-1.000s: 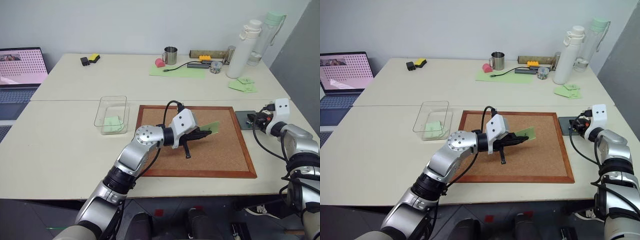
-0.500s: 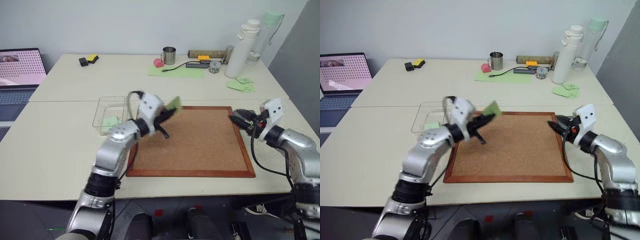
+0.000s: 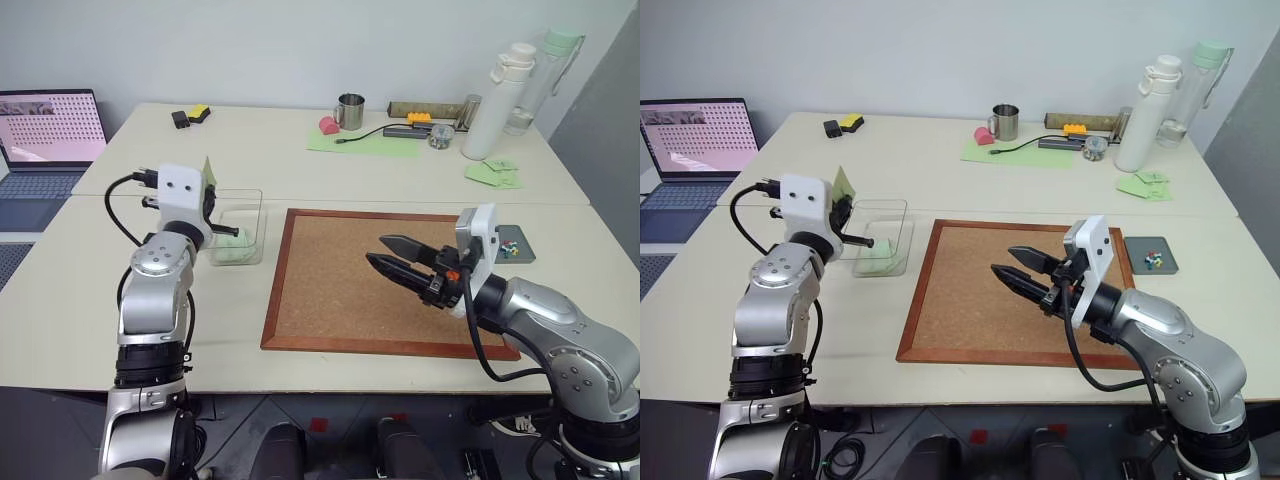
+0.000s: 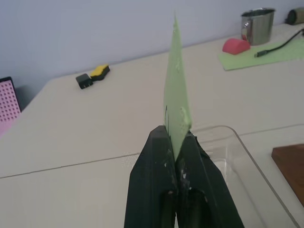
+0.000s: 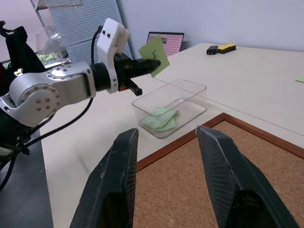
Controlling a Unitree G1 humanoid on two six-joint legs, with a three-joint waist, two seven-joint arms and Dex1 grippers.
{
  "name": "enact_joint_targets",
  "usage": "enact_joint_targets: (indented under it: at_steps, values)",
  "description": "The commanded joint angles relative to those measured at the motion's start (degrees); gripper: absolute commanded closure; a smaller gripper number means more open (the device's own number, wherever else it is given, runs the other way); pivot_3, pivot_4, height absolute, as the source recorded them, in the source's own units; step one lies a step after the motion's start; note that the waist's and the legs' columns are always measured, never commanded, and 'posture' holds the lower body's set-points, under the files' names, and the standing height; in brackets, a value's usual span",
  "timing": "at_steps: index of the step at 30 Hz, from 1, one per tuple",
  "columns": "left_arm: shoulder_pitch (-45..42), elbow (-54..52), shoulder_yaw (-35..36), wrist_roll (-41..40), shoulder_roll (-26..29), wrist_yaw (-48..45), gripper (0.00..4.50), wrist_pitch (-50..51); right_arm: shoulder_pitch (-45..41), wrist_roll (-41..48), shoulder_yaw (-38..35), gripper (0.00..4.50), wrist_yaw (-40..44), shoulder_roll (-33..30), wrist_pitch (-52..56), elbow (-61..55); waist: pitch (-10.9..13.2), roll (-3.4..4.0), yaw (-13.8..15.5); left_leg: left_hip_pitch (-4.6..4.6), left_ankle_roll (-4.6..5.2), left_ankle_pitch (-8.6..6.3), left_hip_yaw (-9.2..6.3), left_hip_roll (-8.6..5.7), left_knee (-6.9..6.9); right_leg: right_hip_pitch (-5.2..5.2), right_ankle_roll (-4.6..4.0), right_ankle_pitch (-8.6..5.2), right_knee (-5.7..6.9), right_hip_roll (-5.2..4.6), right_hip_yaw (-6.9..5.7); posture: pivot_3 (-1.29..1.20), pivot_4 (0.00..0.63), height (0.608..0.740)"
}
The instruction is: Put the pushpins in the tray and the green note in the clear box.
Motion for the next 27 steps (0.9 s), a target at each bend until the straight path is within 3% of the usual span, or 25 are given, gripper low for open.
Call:
enact_joint_targets:
  at_steps: [1, 3, 16, 22, 27]
  values:
    - [-0.1, -0.8, 0.0, 0.3, -0.1, 0.8, 4.50, 0.0, -0.5, 1.1, -0.7, 2.49, -1.1, -0.3, -0.4, -2.1, 0.0, -0.01, -0.1, 0.00, 0.00, 0.00, -0.01, -0.01, 0.00, -0.01, -0.01, 0.00, 0.01, 0.01, -0.01, 0.00, 0.150, 0.740]
    - [0.0, -0.3, 0.4, 0.5, -0.1, 1.5, 4.50, 0.3, -0.4, 1.1, -0.7, 2.49, -1.4, -0.5, -0.4, -2.3, 0.0, -0.01, -0.2, 0.00, 0.00, 0.00, -0.03, -0.02, 0.00, -0.01, -0.01, 0.00, 0.02, 0.08, -0.03, 0.00, 0.150, 0.740]
    - [0.0, -0.9, -1.8, 0.2, 1.1, -1.5, 2.07, -1.1, -0.2, 2.1, -1.5, 2.40, -2.5, -1.8, -0.6, -2.0, 0.0, -0.01, -0.3, 0.01, 0.00, 0.00, -0.03, -0.02, -0.01, -0.02, 0.02, -0.02, 0.02, 0.16, -0.03, 0.00, 0.150, 0.740]
    - [-1.2, -2.5, -3.3, -3.9, 2.7, -10.4, 2.07, -3.4, 0.5, 2.1, -3.0, 2.40, -2.3, -3.4, -0.9, -1.4, 0.0, -0.02, -0.3, 0.00, 0.00, 0.00, -0.02, -0.01, -0.01, -0.02, 0.01, -0.01, 0.02, 0.15, -0.03, 0.00, 0.150, 0.740]
    - [-1.1, -9.3, -8.3, -13.9, 8.9, -29.9, 2.07, 3.0, 3.0, 2.6, -7.4, 2.40, 1.7, -10.0, -0.2, 0.3, 0.0, -0.02, -0.3, -0.04, 0.00, 0.00, 0.01, 0.00, -0.01, -0.03, -0.02, 0.00, -0.05, 0.10, -0.03, 0.00, 0.150, 0.740]
